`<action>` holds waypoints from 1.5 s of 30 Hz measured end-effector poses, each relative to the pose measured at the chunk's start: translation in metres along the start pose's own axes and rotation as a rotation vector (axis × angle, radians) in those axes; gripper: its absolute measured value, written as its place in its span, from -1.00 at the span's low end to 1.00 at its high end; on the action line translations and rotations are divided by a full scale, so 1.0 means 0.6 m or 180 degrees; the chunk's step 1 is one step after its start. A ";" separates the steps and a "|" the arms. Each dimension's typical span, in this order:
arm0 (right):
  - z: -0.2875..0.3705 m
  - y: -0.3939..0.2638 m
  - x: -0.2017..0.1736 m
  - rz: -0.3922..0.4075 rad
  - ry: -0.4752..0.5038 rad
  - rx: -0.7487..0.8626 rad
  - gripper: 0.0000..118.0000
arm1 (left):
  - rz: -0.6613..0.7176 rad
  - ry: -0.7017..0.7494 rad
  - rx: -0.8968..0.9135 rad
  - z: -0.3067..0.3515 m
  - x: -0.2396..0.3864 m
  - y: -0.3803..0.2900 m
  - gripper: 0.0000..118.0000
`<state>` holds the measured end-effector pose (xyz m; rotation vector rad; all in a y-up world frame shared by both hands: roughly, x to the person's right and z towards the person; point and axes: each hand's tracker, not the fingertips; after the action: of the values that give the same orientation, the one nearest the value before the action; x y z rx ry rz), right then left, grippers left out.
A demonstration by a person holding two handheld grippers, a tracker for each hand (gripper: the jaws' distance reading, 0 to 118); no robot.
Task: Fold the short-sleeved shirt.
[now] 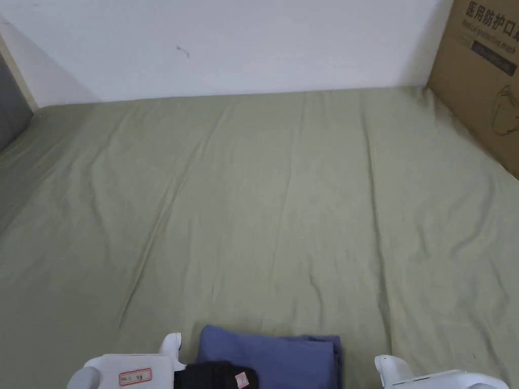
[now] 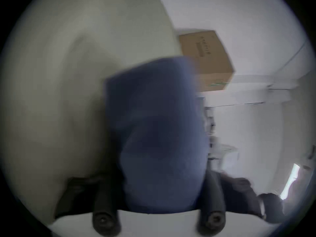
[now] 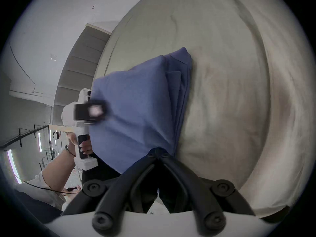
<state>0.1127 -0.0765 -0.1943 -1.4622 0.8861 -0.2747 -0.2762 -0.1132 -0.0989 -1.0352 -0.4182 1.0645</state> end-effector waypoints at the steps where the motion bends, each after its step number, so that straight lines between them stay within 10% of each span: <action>1: 0.001 0.000 0.002 -0.0030 0.0036 0.0015 -1.00 | 0.0038 0.0107 -0.0017 -0.002 -0.006 0.000 -0.51; 6: 0.011 -0.002 -0.009 -0.0278 -0.0008 0.0062 -1.00 | -0.0085 -0.0052 0.0073 0.007 0.022 -0.006 -0.52; 17: 0.148 0.007 -0.108 0.0090 -0.0185 0.0777 -1.00 | -0.0796 0.0425 0.0621 0.213 0.125 0.010 -0.58; 33: 0.144 -0.012 -0.129 0.0200 -0.0694 0.0714 -1.00 | -0.0973 0.3056 0.0726 0.495 0.027 0.108 -0.57; 36: 0.144 -0.010 -0.136 0.0238 -0.0739 0.0685 -1.00 | -0.1105 0.3432 0.0721 0.486 0.019 0.115 -0.01; 38: 0.147 -0.006 -0.139 0.0256 -0.0732 0.0695 -1.00 | -0.1129 0.3578 0.0670 0.495 0.011 0.119 0.97; 45: 0.152 0.003 -0.150 0.0304 -0.0687 0.0797 -1.00 | -0.1333 0.3383 0.1267 0.521 0.062 0.088 0.92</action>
<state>0.1123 0.0505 -0.1767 -1.1888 0.7168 -0.1472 -0.5117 0.0771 0.0031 -0.9501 0.4202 0.1179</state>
